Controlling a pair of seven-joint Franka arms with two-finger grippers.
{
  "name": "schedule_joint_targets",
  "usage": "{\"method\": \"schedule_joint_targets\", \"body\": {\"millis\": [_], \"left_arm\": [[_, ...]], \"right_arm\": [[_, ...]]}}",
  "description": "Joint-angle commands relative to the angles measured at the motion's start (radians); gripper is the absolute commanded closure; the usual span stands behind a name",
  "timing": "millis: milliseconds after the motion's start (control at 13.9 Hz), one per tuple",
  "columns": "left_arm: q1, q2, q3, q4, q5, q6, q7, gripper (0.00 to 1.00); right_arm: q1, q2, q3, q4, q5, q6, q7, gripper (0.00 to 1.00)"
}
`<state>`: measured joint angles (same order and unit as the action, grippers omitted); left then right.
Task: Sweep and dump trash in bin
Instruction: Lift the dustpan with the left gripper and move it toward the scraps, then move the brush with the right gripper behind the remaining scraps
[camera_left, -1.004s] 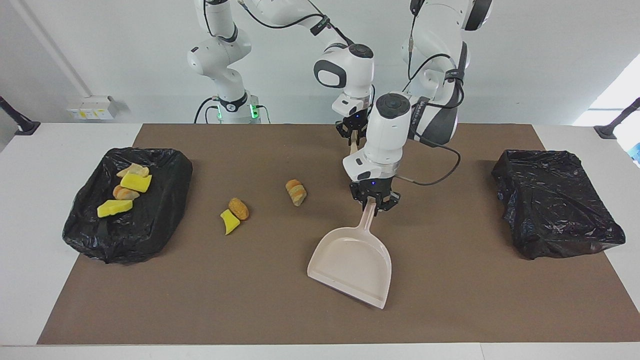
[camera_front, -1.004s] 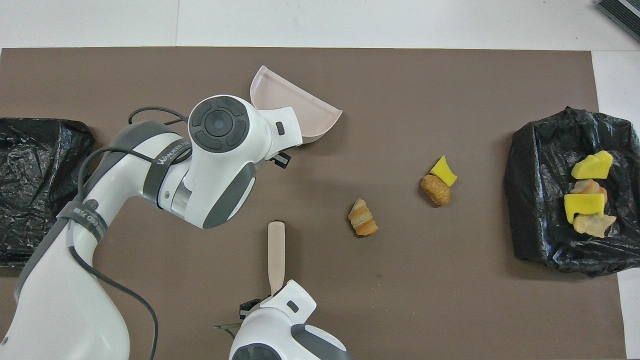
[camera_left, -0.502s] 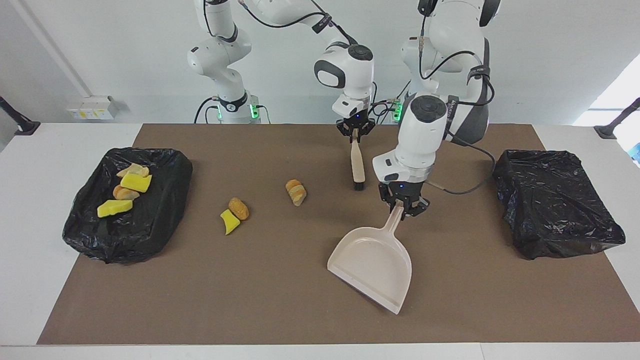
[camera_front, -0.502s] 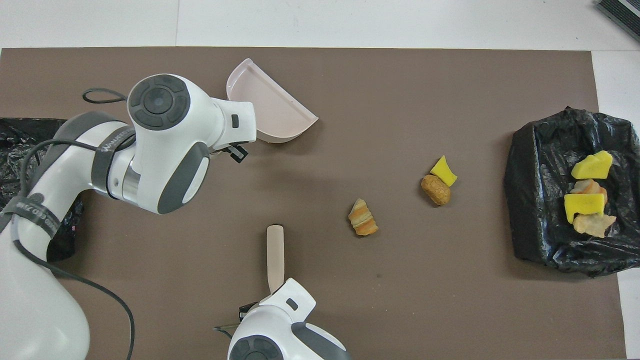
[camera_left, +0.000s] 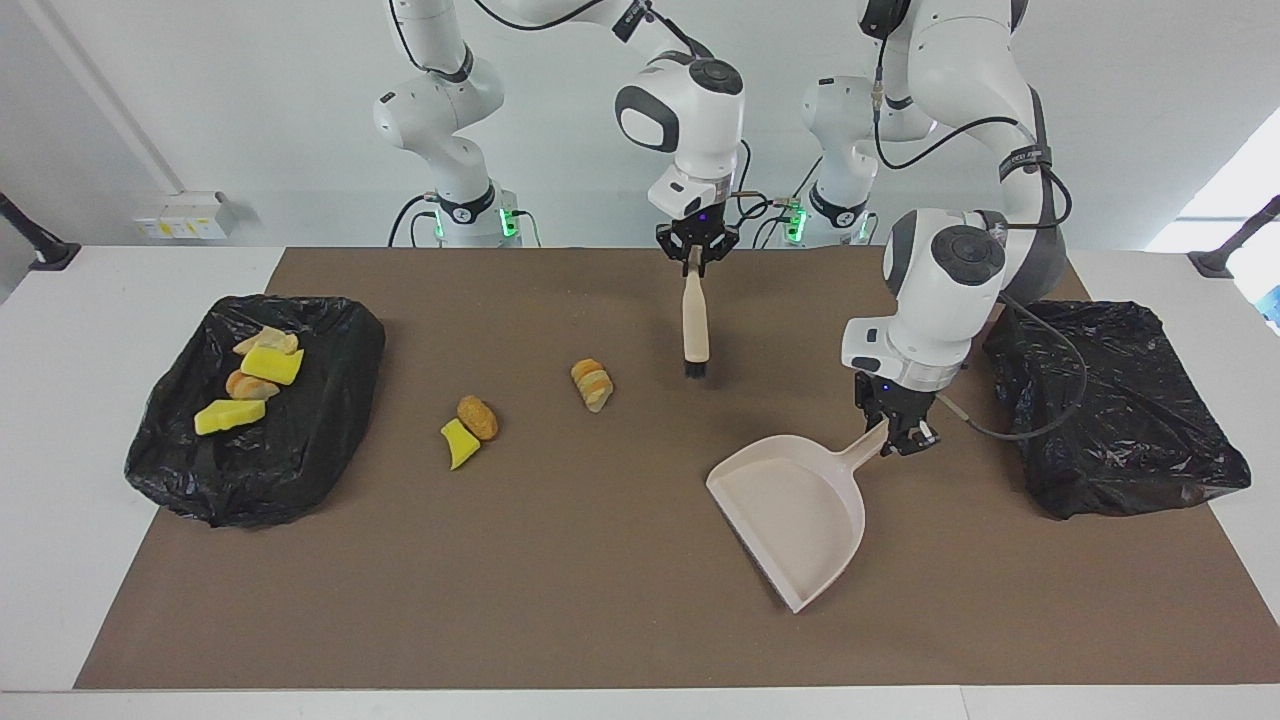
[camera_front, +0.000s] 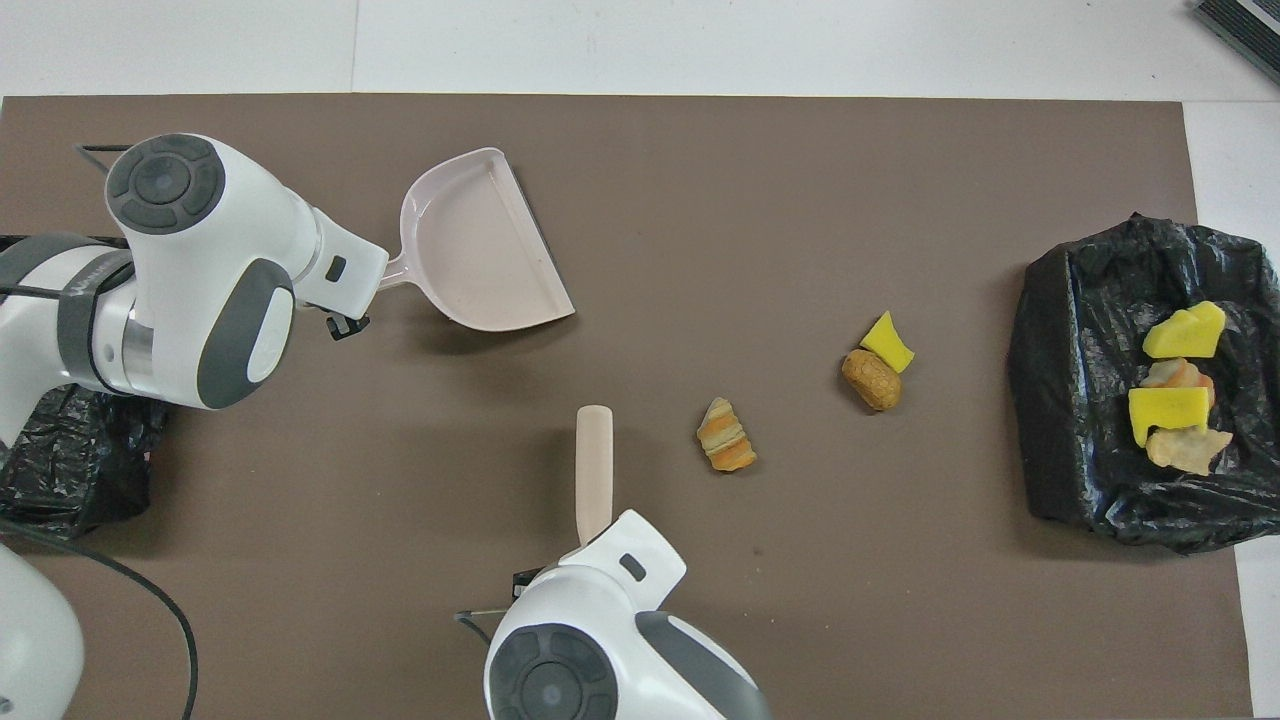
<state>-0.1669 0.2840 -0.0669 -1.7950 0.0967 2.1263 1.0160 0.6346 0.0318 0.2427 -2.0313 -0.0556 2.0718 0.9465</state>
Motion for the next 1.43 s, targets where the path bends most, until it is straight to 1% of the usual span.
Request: {"method": "schedule_joint_targets", "body": {"millis": [0, 72, 143, 215, 287, 430, 574, 646, 717, 789, 861, 1004, 1148, 1220, 1291, 1363], "left_arm": [[0.018, -0.098, -0.010, -0.144, 0.006, 0.012, 0.128, 1.00], [0.009, -0.098, -0.011, -0.158, 0.003, 0.012, 0.127, 1.00], [0.003, -0.101, -0.016, -0.167, 0.003, 0.012, 0.119, 1.00], [-0.016, -0.103, -0.019, -0.168, -0.002, 0.012, 0.110, 1.00], [-0.043, -0.111, -0.017, -0.176, -0.026, 0.012, 0.098, 1.00], [-0.069, -0.140, -0.017, -0.223, -0.052, 0.014, 0.078, 1.00], [-0.072, -0.146, -0.017, -0.234, -0.057, 0.009, 0.037, 1.00], [-0.071, -0.148, -0.017, -0.233, -0.084, 0.006, -0.005, 1.00], [-0.072, -0.146, -0.017, -0.233, -0.124, 0.004, -0.049, 0.65], [-0.075, -0.146, -0.017, -0.233, -0.130, 0.007, -0.065, 0.18], [-0.083, -0.146, -0.017, -0.233, -0.130, 0.014, -0.056, 0.00], [-0.088, -0.146, -0.016, -0.233, -0.130, 0.021, -0.062, 0.00], [-0.088, -0.146, -0.016, -0.234, -0.130, 0.036, -0.066, 0.00], [-0.089, -0.137, -0.017, -0.234, -0.130, 0.038, -0.070, 0.00], [-0.112, -0.123, -0.014, -0.242, -0.130, 0.049, -0.074, 0.00], [-0.118, -0.121, -0.013, -0.254, -0.130, 0.084, -0.101, 0.00]], "right_arm": [[-0.100, -0.087, 0.004, -0.017, 0.028, -0.083, -0.122, 1.00], [-0.134, -0.098, -0.003, -0.015, 0.013, -0.116, -0.176, 1.00], [-0.185, -0.111, -0.003, -0.018, 0.010, -0.148, -0.275, 1.00], [-0.240, -0.118, -0.002, -0.017, 0.010, -0.151, -0.340, 1.00], [-0.280, -0.127, -0.003, -0.017, 0.010, -0.156, -0.368, 1.00], [-0.382, -0.133, -0.003, -0.027, 0.010, -0.174, -0.440, 1.00], [-0.473, -0.136, -0.005, -0.059, -0.009, -0.183, -0.457, 1.00], [-0.525, -0.145, -0.003, -0.081, -0.027, -0.171, -0.475, 1.00], [-0.573, -0.151, -0.003, -0.108, -0.027, -0.151, -0.512, 1.00], [-0.617, -0.168, -0.002, -0.145, -0.026, -0.113, -0.553, 1.00], [-0.651, -0.185, -0.003, -0.185, -0.023, -0.070, -0.604, 1.00], [-0.711, -0.214, -0.003, -0.248, -0.012, -0.021, -0.695, 1.00], [-0.751, -0.222, -0.005, -0.318, -0.003, 0.051, -0.782, 1.00], [-0.754, -0.224, -0.005, -0.343, 0.009, 0.082, -0.802, 1.00], [-0.754, -0.220, -0.005, -0.352, 0.011, 0.093, -0.810, 1.00], [-0.753, -0.214, -0.005, -0.356, 0.013, 0.099, -0.808, 1.00]]}}
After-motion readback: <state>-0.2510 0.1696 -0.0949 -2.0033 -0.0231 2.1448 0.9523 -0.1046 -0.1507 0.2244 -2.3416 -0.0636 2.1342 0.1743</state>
